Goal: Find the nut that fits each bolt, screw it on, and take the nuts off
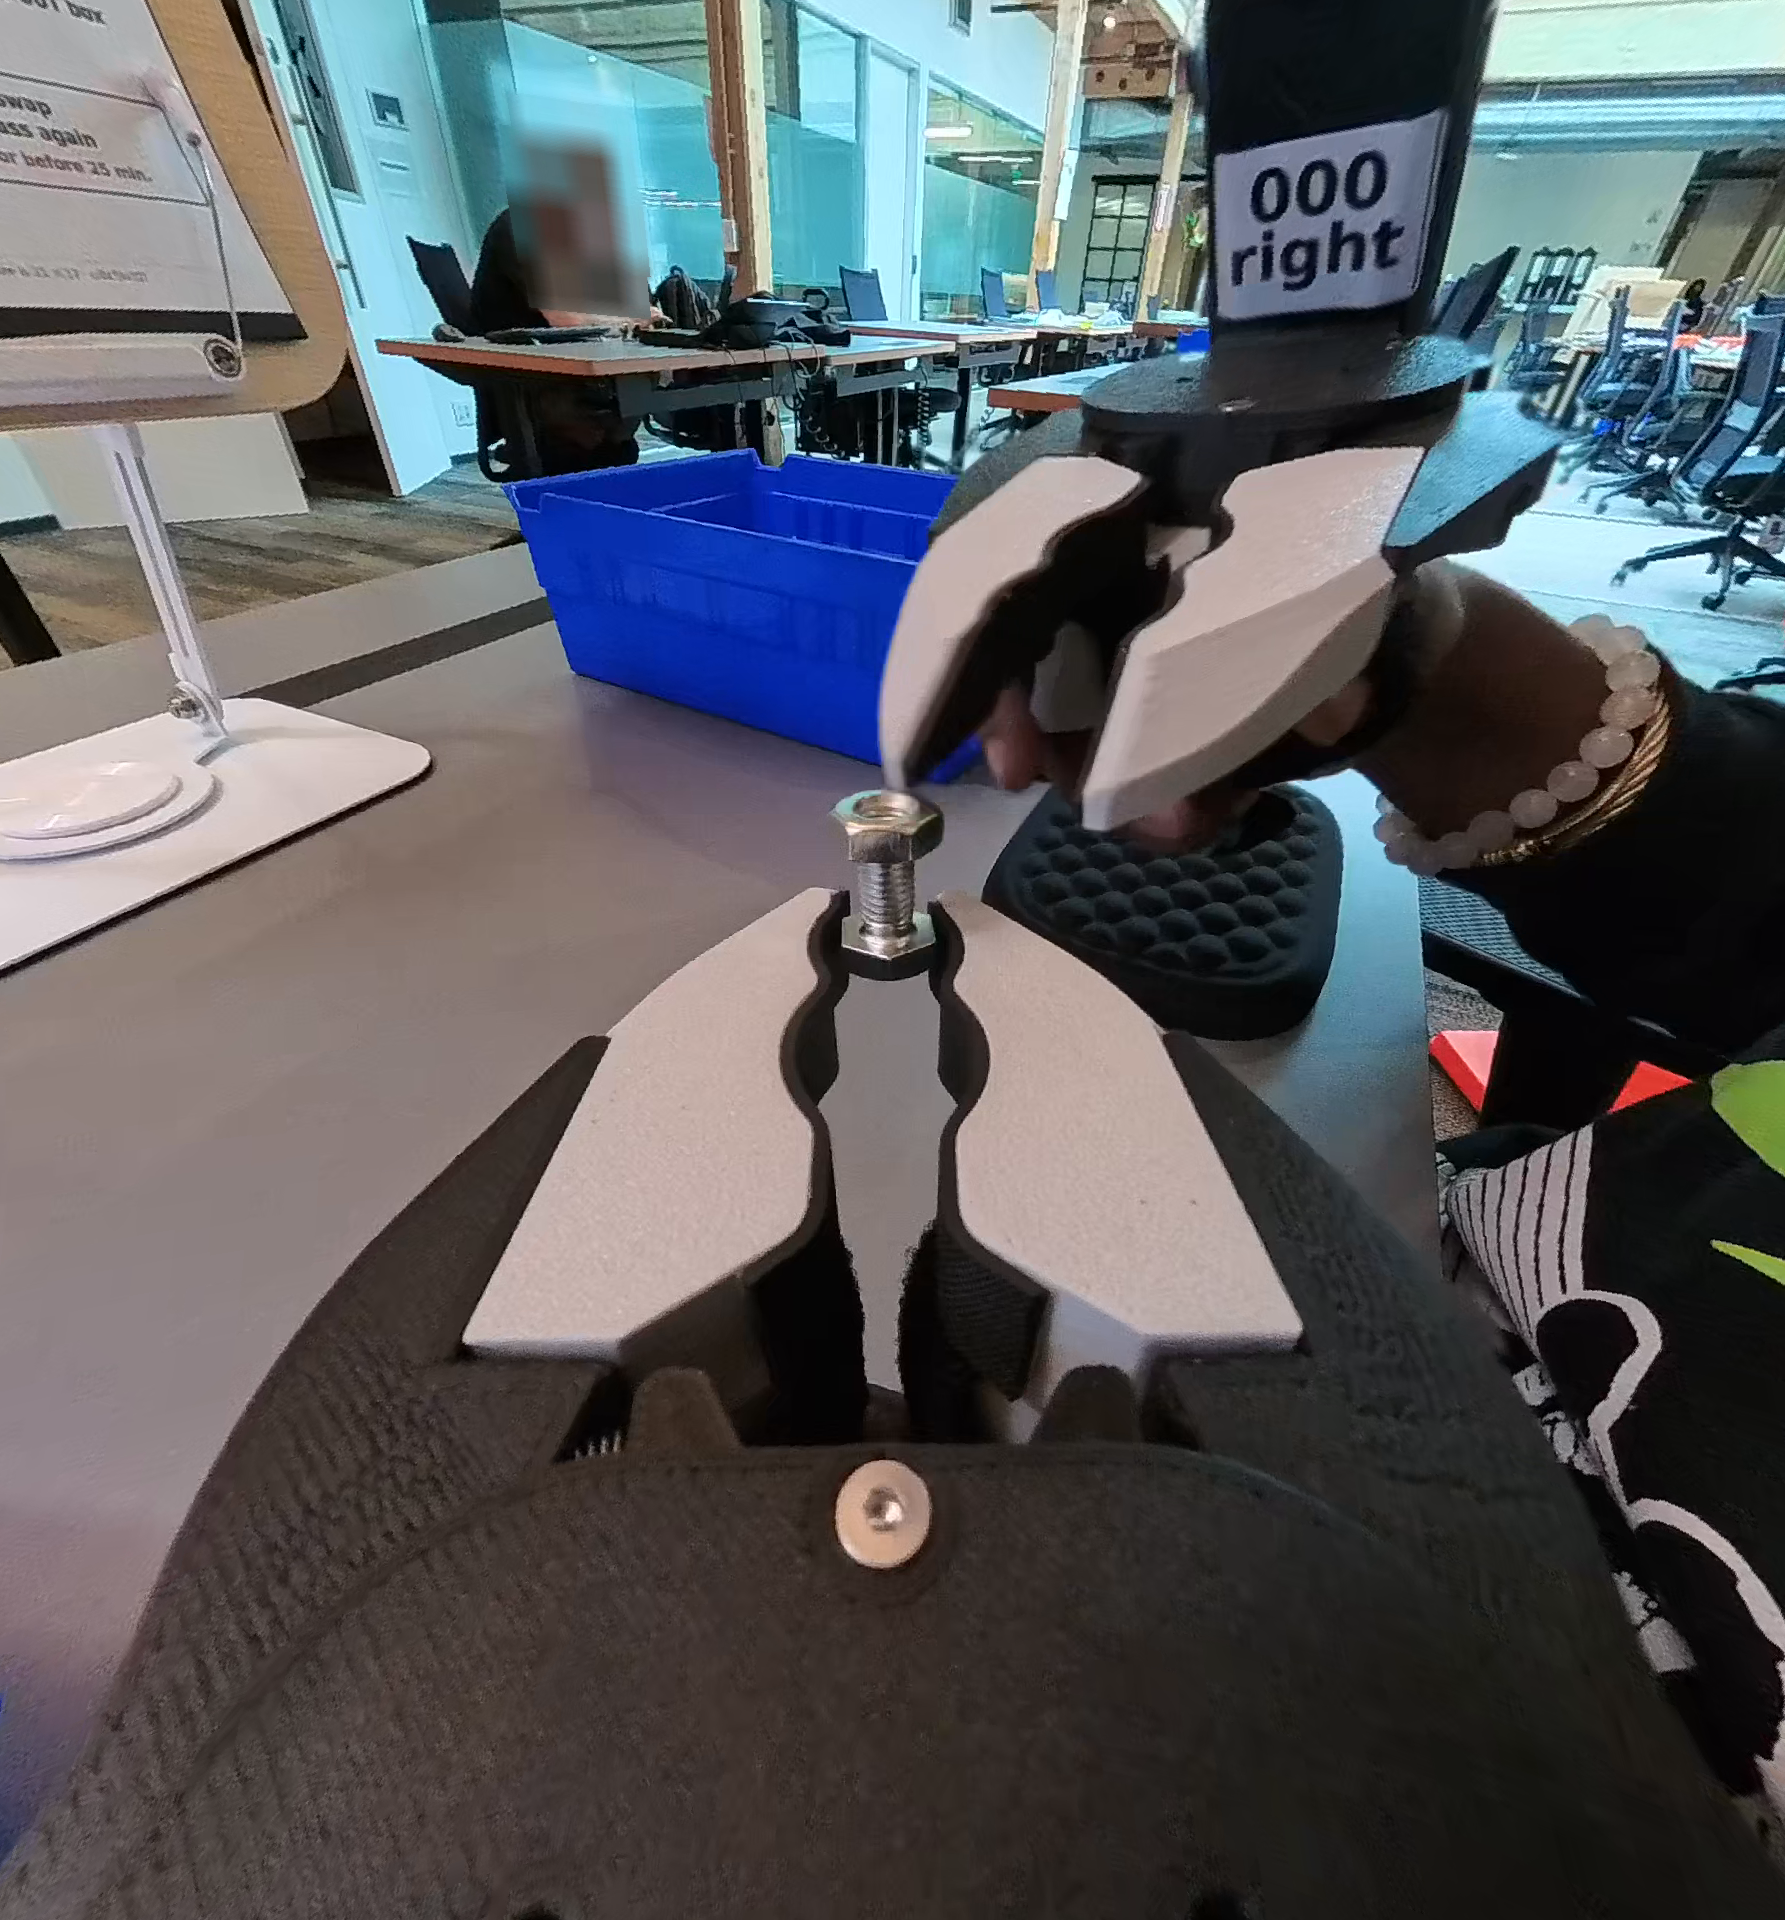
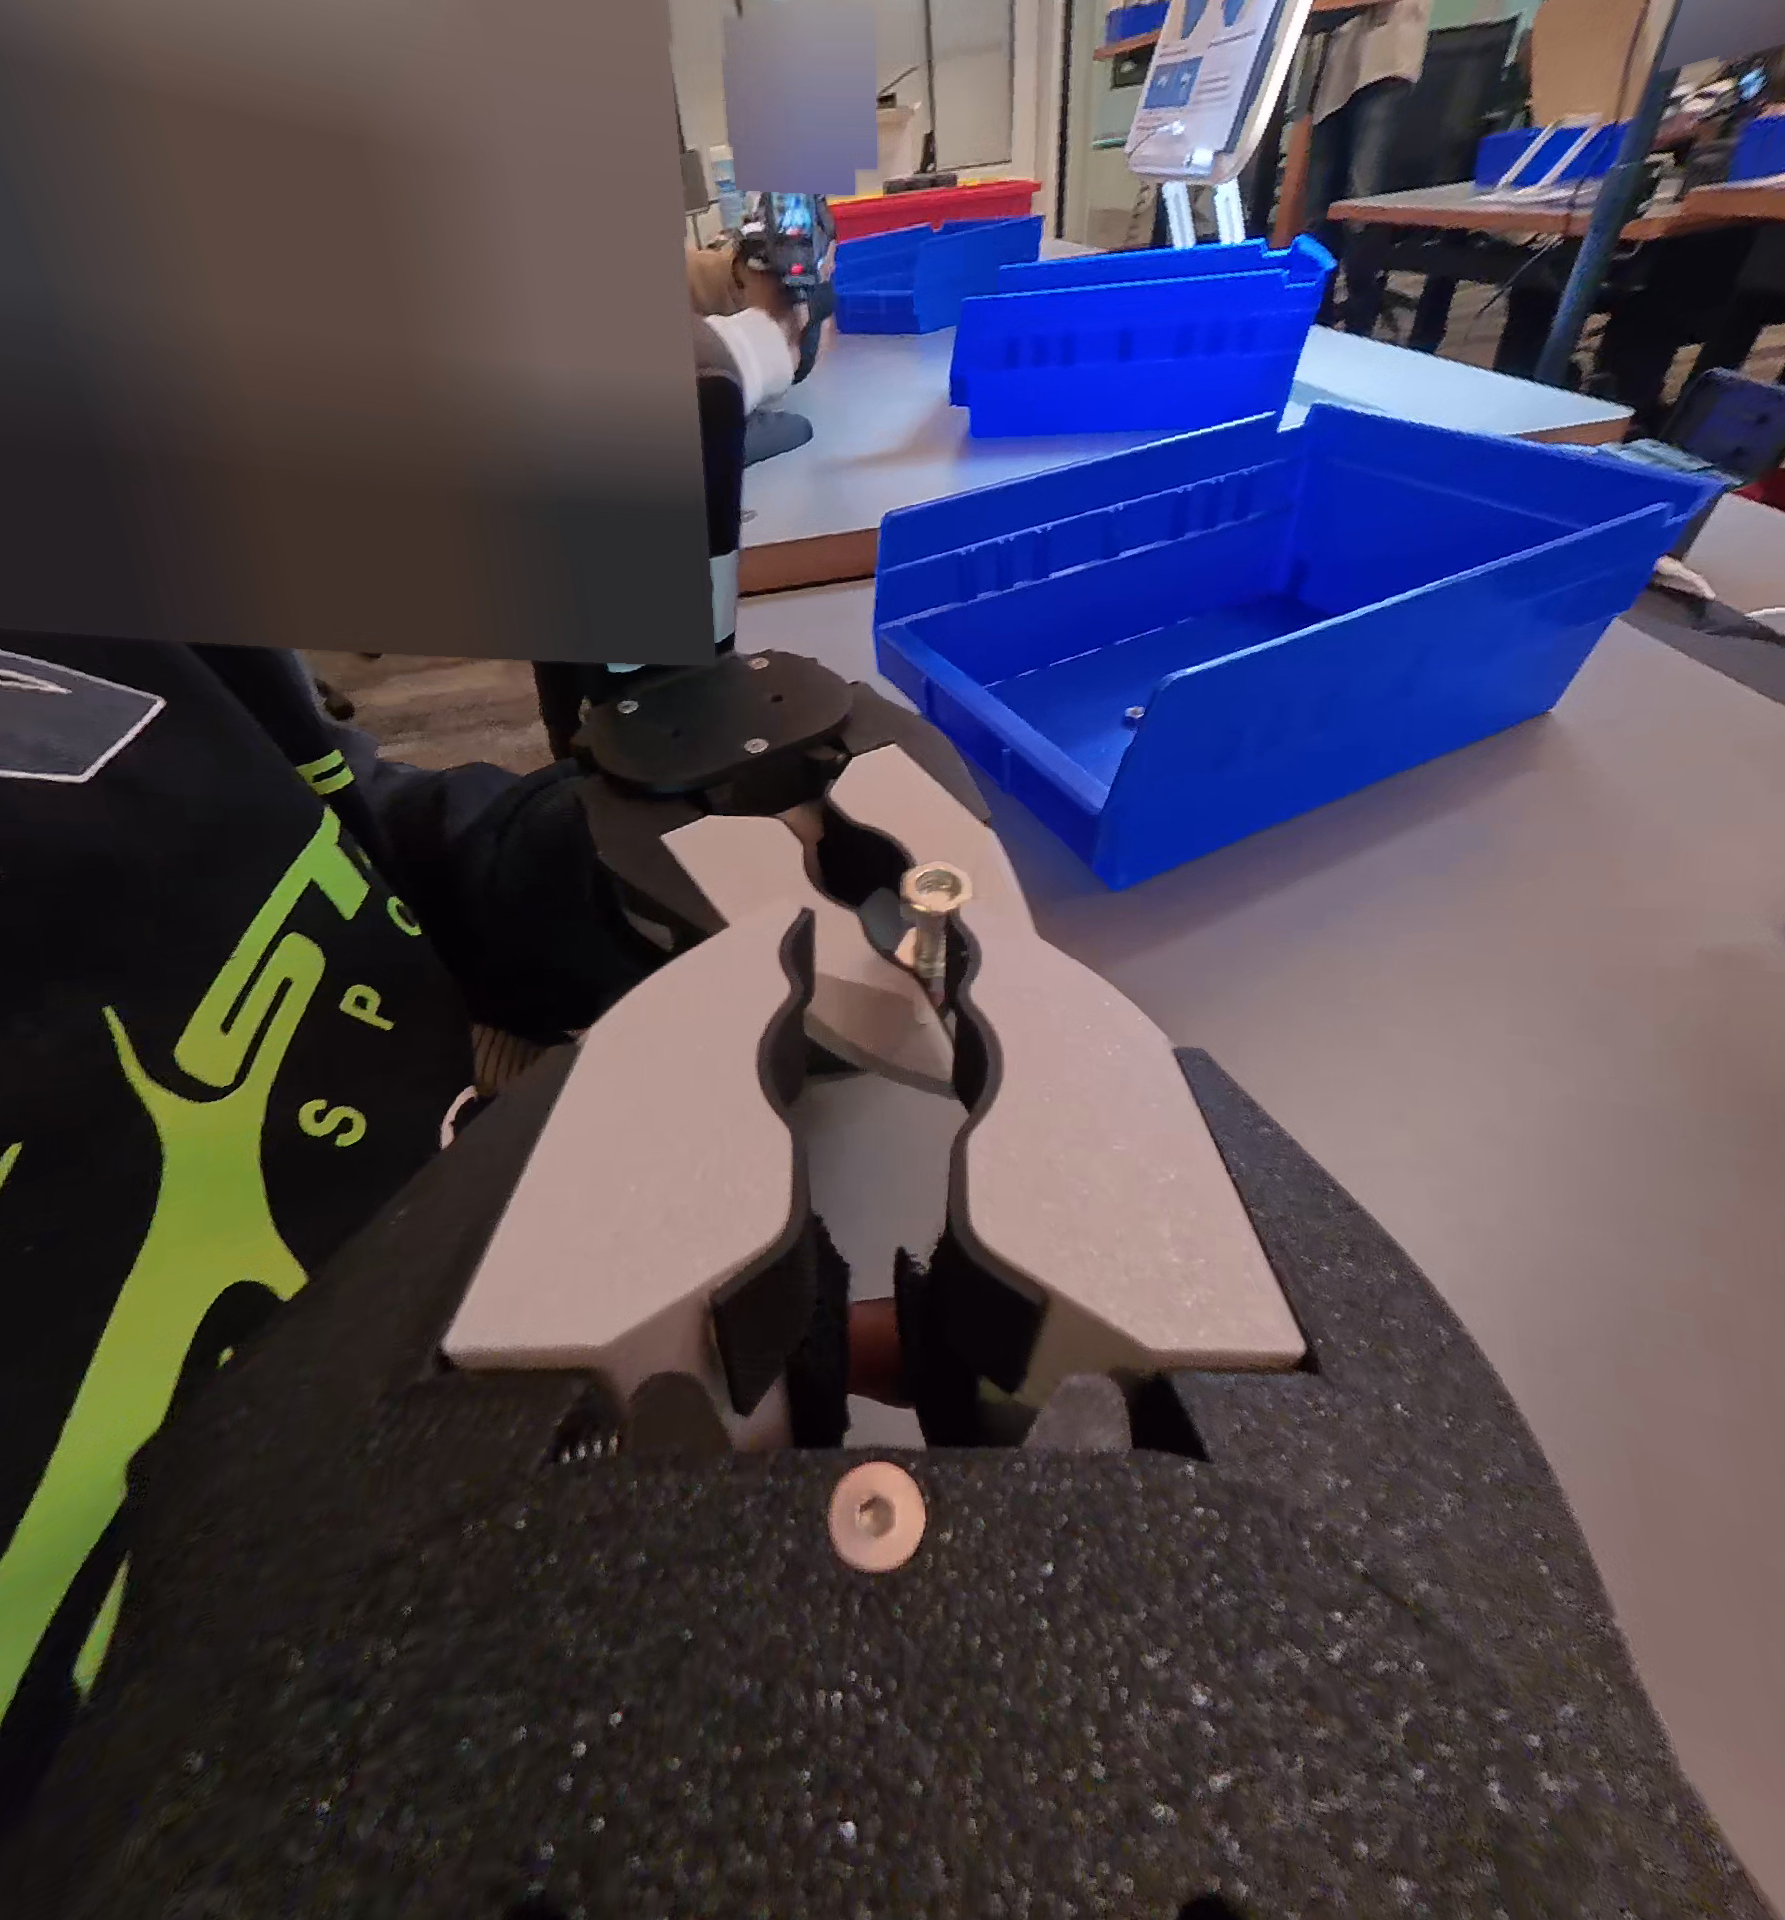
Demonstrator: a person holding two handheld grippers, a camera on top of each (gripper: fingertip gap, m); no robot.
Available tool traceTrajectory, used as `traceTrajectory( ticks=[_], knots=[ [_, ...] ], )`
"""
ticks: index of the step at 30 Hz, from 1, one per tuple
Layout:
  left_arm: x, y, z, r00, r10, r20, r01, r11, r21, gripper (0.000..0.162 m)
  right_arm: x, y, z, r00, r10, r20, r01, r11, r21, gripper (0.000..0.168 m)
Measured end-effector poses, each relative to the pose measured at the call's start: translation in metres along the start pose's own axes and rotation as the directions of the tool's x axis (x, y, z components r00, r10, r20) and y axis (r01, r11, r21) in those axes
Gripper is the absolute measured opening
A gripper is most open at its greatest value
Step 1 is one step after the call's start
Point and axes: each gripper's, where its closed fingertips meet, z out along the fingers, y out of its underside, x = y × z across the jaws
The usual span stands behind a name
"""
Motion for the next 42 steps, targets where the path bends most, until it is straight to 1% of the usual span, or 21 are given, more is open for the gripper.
traceTrajectory(
  ticks=[4, 5, 8, 13, 14, 16, 19, 21, 22, 25, 29, 32, 35, 36, 38, 39, 42],
  knots=[
    [-0.002, 0.0, 0.001, 1.0, 0.002, -0.006, -0.002, 1.0, 0.002, 0.015, 0.005, -0.001, 0.007, 1.0, 0.005, -0.009, -0.004, 1.0, 0.029, 0.043],
    [-0.002, 0.001, 0.002, 1.0, 0.003, -0.007, -0.003, 1.0, 0.001, 0.015, 0.004, -0.001, 0.009, 1.0, 0.005, -0.001, -0.005, 0.999, 0.033, 0.044],
    [-0.003, 0.001, 0.003, 1.0, 0.001, -0.009, -0.001, 1.0, 0.0, 0.015, 0.0, -0.001, 0.012, 1.0, 0.004, 0.02, -0.004, 0.999, 0.034, 0.045],
    [-0.006, 0.001, 0.002, 1.0, -0.013, -0.01, 0.014, 1.0, 0.01, 0.015, -0.003, 0.0, 0.007, 1.0, 0.007, 0.02, -0.007, 0.999, 0.04, 0.038],
    [-0.007, 0.001, 0.002, 1.0, -0.015, -0.009, 0.015, 1.0, 0.011, 0.015, -0.004, 0.0, 0.005, 1.0, 0.01, 0.02, -0.011, 0.999, 0.042, 0.036],
    [-0.008, 0.001, 0.003, 1.0, -0.018, -0.007, 0.018, 1.0, 0.014, 0.015, -0.009, 0.0, 0.001, 0.999, 0.021, 0.042, -0.023, 0.998, 0.052, 0.027],
    [-0.009, 0.001, 0.003, 1.0, -0.018, -0.007, 0.018, 1.0, 0.014, 0.015, -0.011, 0.0, -0.004, 0.999, 0.029, 0.044, -0.032, 0.997, 0.071, 0.023],
    [-0.009, 0.001, 0.003, 1.0, -0.015, -0.009, 0.016, 1.0, 0.014, 0.015, -0.006, -0.001, -0.004, 0.999, 0.028, 0.015, -0.029, 0.996, 0.083, 0.024],
    [-0.009, 0.001, 0.004, 1.0, -0.013, -0.013, 0.013, 1.0, 0.014, 0.015, -0.003, -0.001, -0.003, 1.0, 0.029, 0.0, -0.029, 0.995, 0.091, 0.027],
    [-0.009, 0.001, 0.004, 1.0, -0.007, -0.017, 0.007, 1.0, 0.013, 0.015, 0.002, -0.001, 0.005, 1.0, 0.026, -0.012, -0.025, 0.993, 0.111, 0.044],
    [-0.008, 0.001, 0.005, 1.0, -0.003, -0.022, 0.003, 1.0, 0.009, 0.015, -0.001, -0.001, 0.016, 0.999, 0.026, 0.021, -0.028, 0.994, 0.11, 0.046],
    [-0.009, 0.001, 0.004, 1.0, -0.007, -0.02, 0.007, 1.0, 0.011, 0.015, -0.004, 0.0, 0.017, 0.999, 0.025, 0.036, -0.029, 0.994, 0.105, 0.043],
    [-0.01, 0.0, 0.004, 1.0, -0.011, -0.015, 0.011, 1.0, 0.014, 0.015, -0.004, 0.002, 0.01, 0.999, 0.031, 0.02, -0.033, 0.994, 0.104, 0.04],
    [-0.011, 0.0, 0.004, 1.0, -0.013, -0.011, 0.013, 1.0, 0.016, 0.015, -0.005, 0.002, 0.007, 0.999, 0.035, 0.018, -0.036, 0.994, 0.105, 0.038],
    [-0.011, -0.001, 0.004, 1.0, -0.019, -0.011, 0.019, 1.0, 0.018, 0.015, -0.01, 0.002, 0.001, 0.998, 0.041, 0.04, -0.045, 0.992, 0.116, 0.026],
    [-0.011, -0.001, 0.003, 1.0, -0.019, -0.011, 0.019, 1.0, 0.018, 0.015, -0.012, 0.002, -0.001, 0.998, 0.044, 0.046, -0.049, 0.991, 0.125, 0.023],
    [-0.01, -0.001, 0.003, 1.0, -0.015, -0.012, 0.016, 1.0, 0.018, 0.015, -0.006, 0.0, -0.004, 0.999, 0.037, 0.003, -0.037, 0.989, 0.142, 0.022]
  ],
)
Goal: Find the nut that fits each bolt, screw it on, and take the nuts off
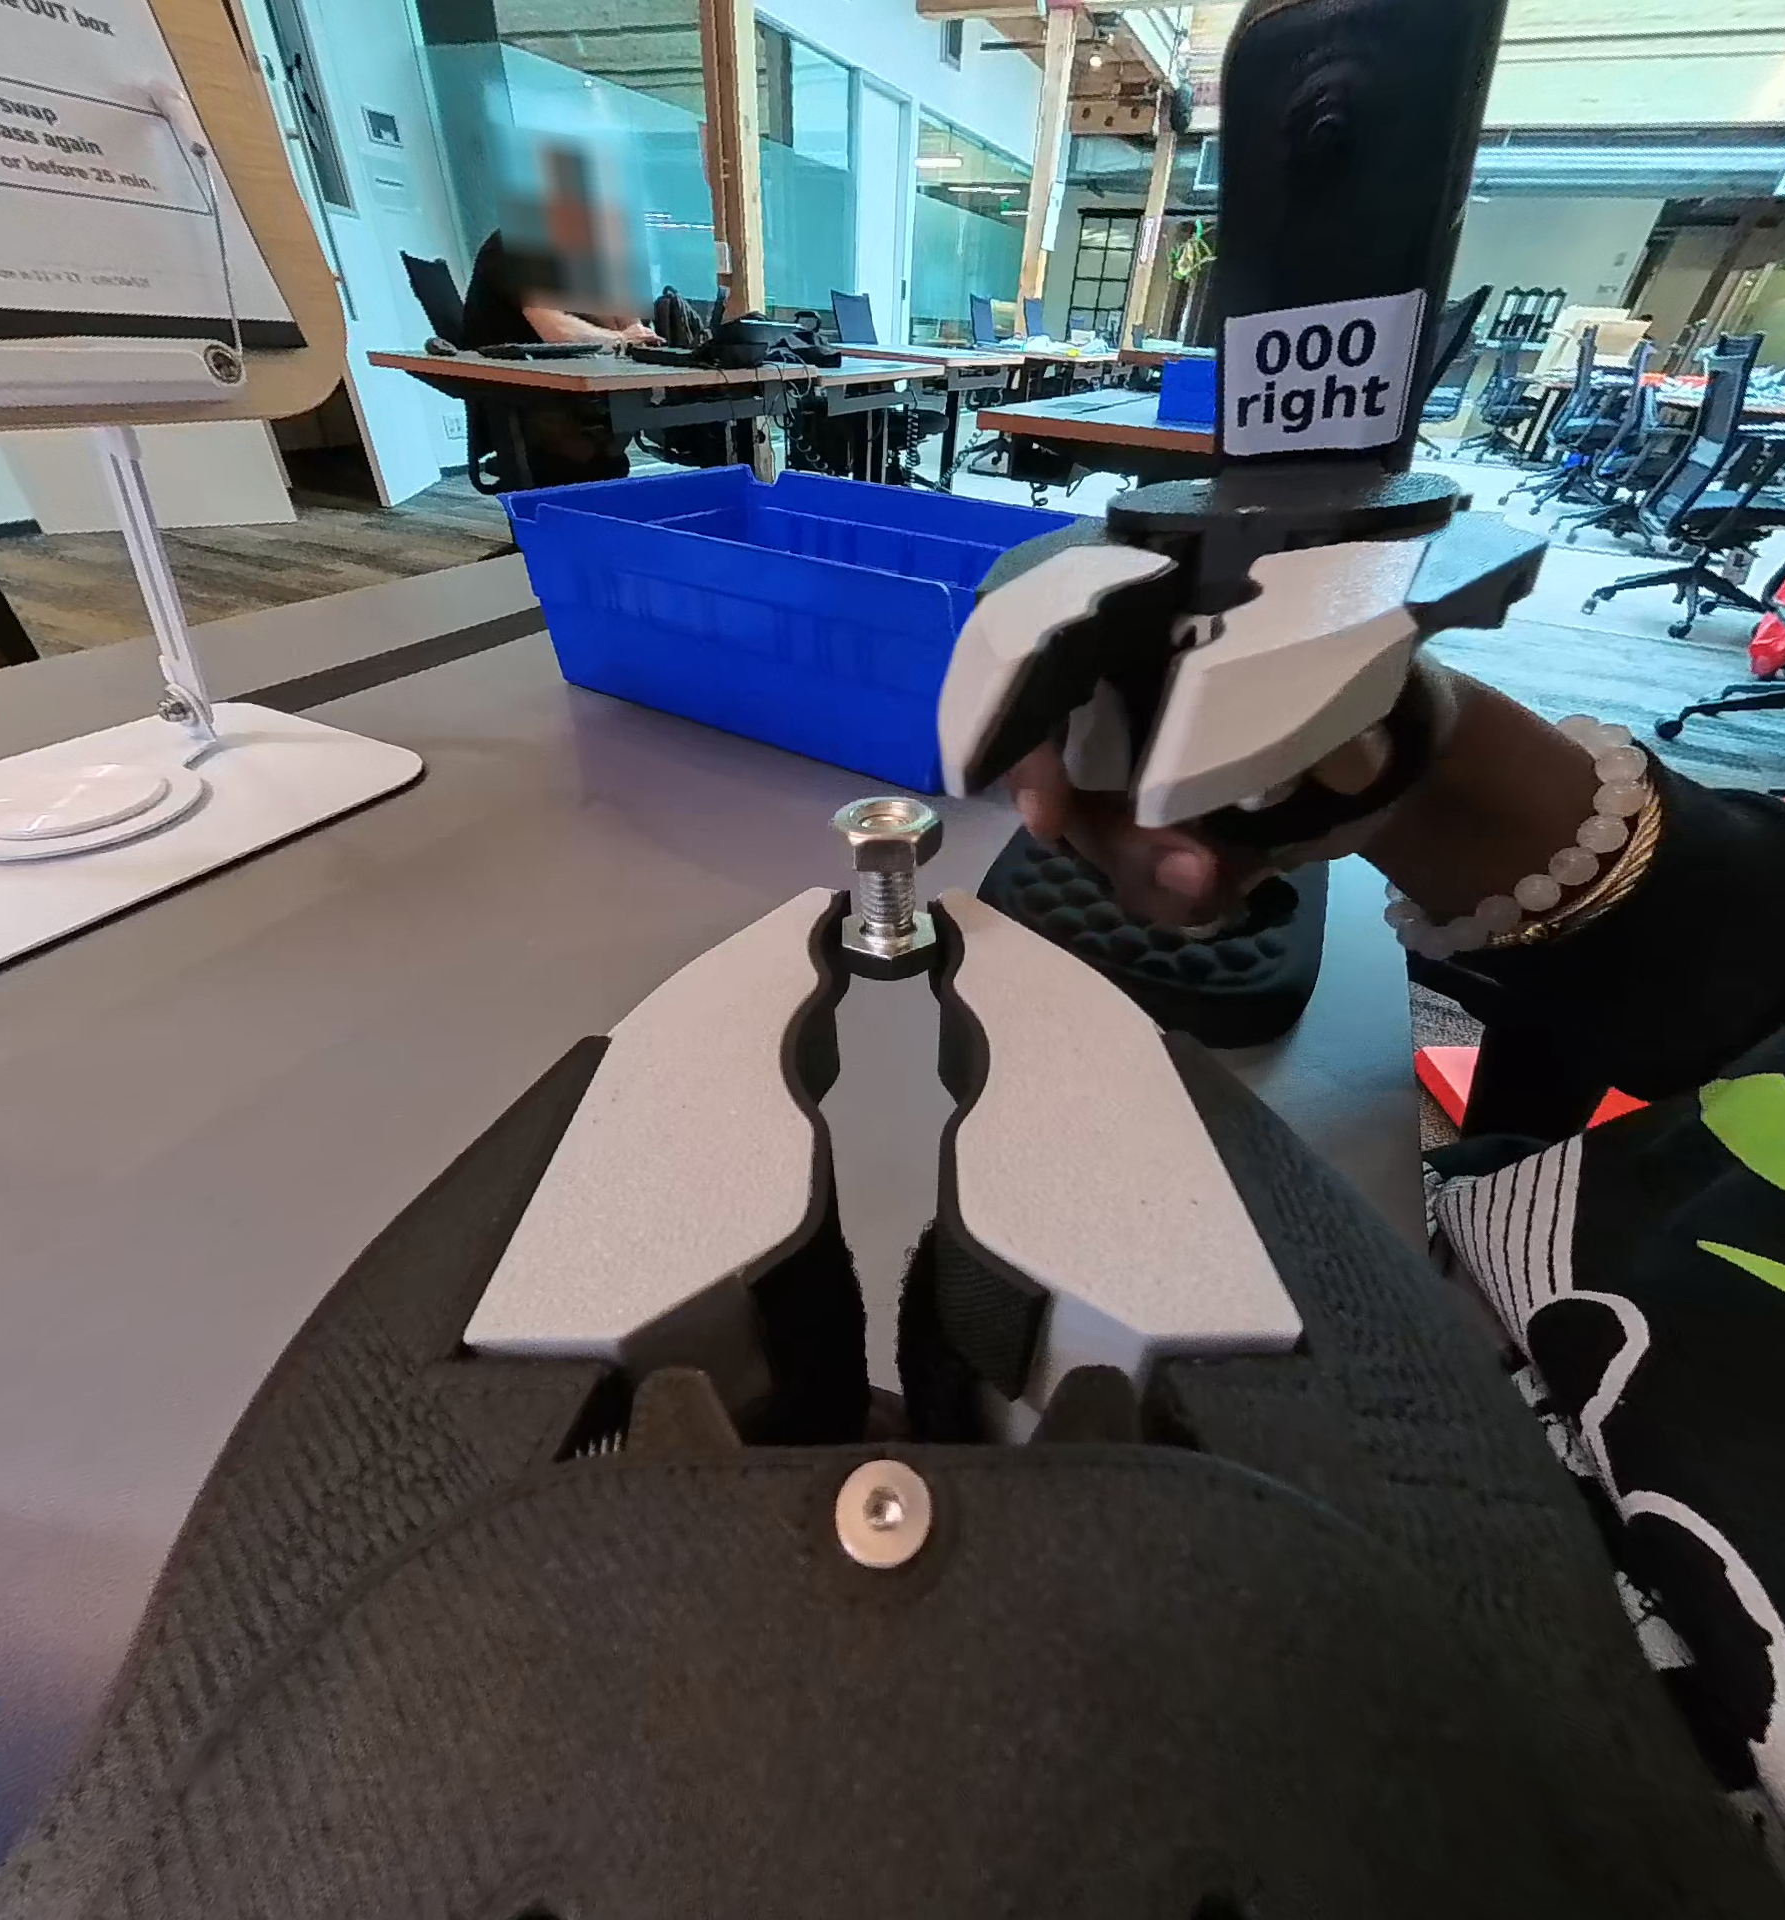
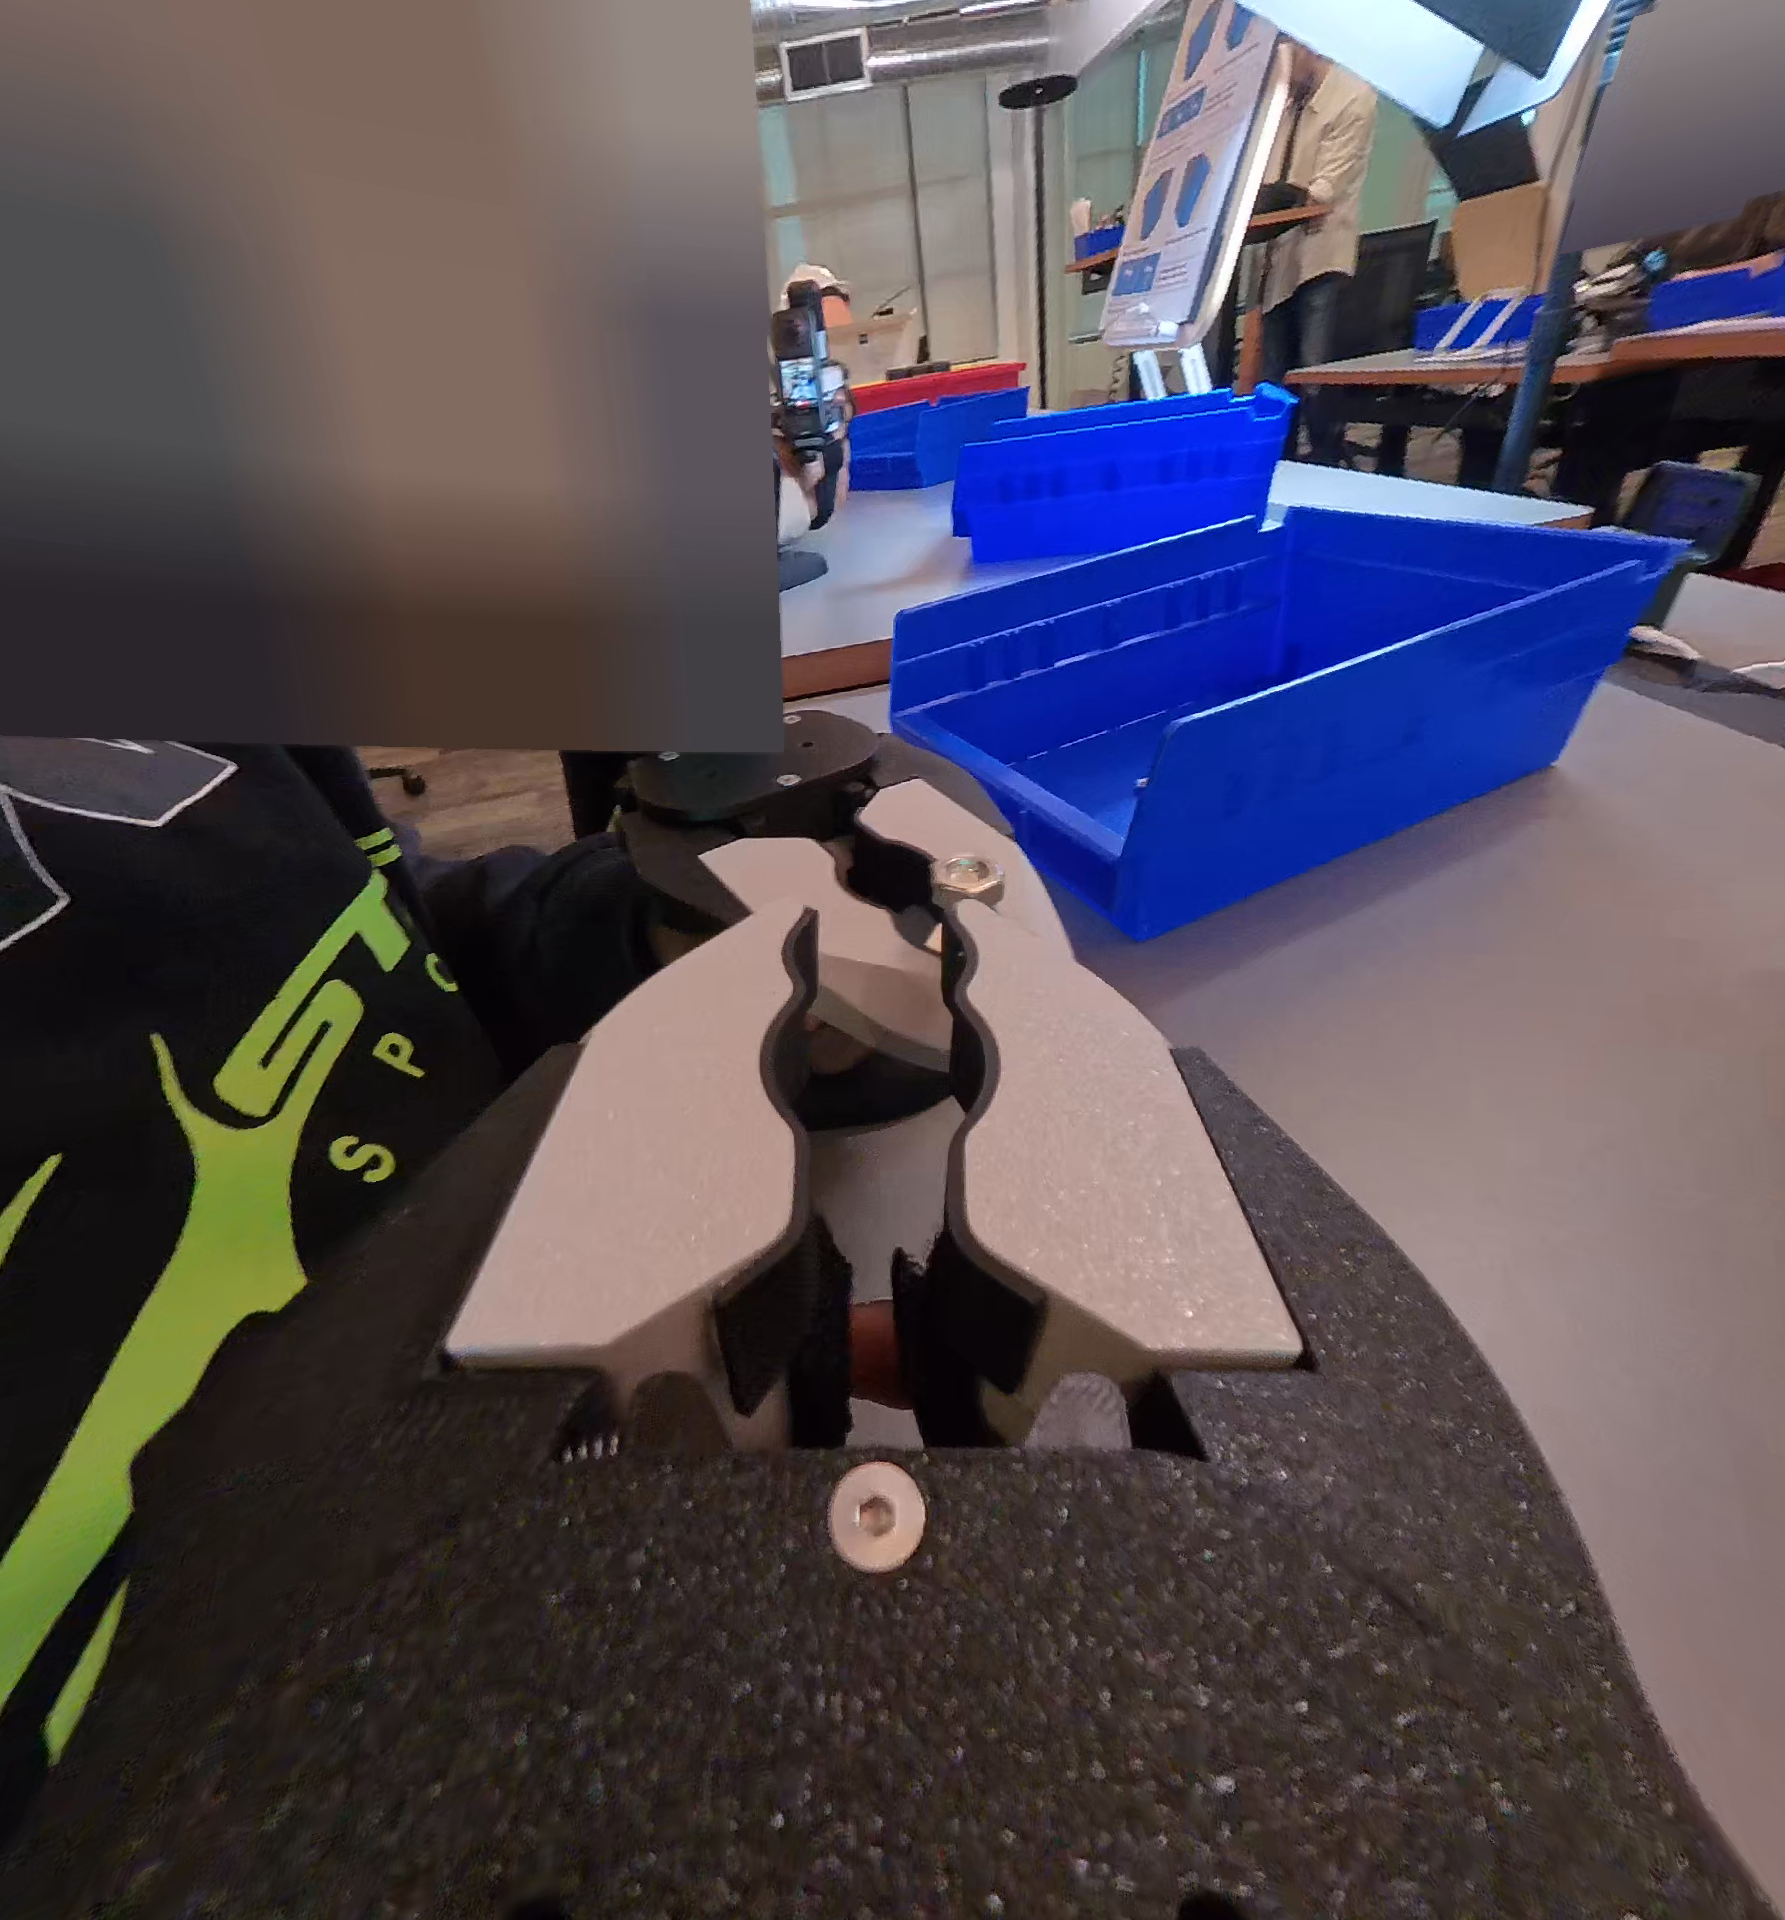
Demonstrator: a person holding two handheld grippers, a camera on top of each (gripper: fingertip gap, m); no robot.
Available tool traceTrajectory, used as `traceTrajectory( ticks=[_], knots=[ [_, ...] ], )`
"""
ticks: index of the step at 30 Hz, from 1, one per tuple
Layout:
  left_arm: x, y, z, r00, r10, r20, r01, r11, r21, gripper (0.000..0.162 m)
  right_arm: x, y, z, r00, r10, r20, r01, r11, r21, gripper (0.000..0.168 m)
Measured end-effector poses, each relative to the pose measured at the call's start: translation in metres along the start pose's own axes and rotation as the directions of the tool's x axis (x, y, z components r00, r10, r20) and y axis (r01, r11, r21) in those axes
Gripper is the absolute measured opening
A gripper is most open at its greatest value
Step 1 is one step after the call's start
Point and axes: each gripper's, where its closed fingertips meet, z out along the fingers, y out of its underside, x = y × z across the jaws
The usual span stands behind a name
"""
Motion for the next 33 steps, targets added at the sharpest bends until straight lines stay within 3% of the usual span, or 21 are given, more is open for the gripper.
traceTrajectory(
  ticks=[7, 15, 21, 28, 33],
  knots=[
    [0.004, 0.0, 0.0, 1.0, 0.014, -0.008, -0.014, 1.0, -0.007, 0.015, 0.008, 0.002, 0.019, 1.0, -0.017, -0.008, 0.017, 1.0, 0.005, 0.044],
    [0.005, -0.001, -0.001, 1.0, 0.008, -0.003, -0.008, 1.0, -0.005, 0.015, 0.003, 0.004, 0.017, 1.0, -0.014, 0.009, 0.014, 1.0, -0.003, 0.04],
    [0.005, -0.001, -0.004, 1.0, 0.0, -0.001, 0.0, 1.0, -0.003, 0.015, -0.002, 0.003, 0.0, 1.0, 0.006, 0.015, -0.007, 1.0, 0.019, 0.022],
    [0.016, -0.001, -0.007, 1.0, 0.008, -0.006, -0.008, 1.0, -0.006, 0.015, 0.007, 0.001, 0.013, 1.0, -0.005, -0.007, 0.005, 0.999, 0.035, 0.04],
    [0.023, -0.001, -0.008, 1.0, 0.008, -0.011, -0.008, 1.0, -0.009, 0.015, 0.004, 0.004, 0.025, 0.999, -0.024, 0.03, 0.024, 1.0, 0.009, 0.042]
  ],
)
